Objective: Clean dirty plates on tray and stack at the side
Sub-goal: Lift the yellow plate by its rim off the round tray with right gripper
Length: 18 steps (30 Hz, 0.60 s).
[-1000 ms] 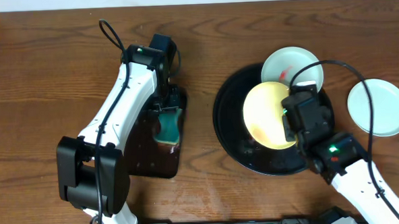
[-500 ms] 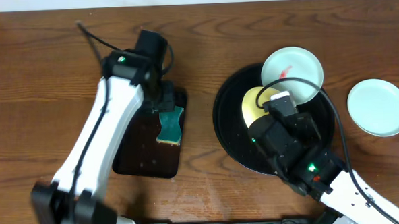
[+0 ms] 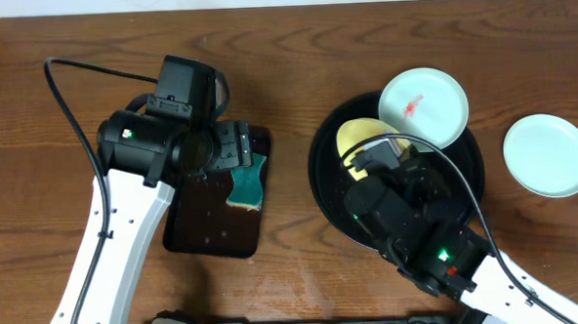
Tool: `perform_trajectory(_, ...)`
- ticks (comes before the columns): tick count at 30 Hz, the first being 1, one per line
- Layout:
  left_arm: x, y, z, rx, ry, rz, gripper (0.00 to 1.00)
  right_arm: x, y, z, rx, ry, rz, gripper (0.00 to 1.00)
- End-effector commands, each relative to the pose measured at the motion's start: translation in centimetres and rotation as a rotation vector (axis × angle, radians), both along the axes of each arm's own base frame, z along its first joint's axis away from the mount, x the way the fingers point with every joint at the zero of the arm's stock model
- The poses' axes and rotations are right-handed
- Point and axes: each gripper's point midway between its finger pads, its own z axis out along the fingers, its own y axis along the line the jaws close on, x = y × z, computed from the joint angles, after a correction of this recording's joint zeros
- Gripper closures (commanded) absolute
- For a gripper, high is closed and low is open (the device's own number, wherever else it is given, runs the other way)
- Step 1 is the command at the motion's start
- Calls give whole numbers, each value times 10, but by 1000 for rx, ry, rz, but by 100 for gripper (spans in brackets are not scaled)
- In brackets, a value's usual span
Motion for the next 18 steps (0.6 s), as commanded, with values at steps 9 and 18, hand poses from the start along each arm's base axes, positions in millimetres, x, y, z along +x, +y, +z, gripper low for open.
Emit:
perform_trajectory(9,0,0,1,1,-3,-8,16,-13,30,14,-123,-19,145,99)
perform_trajectory(18,0,0,1,1,-3,-8,16,-17,36,16,-152,-29,171,99)
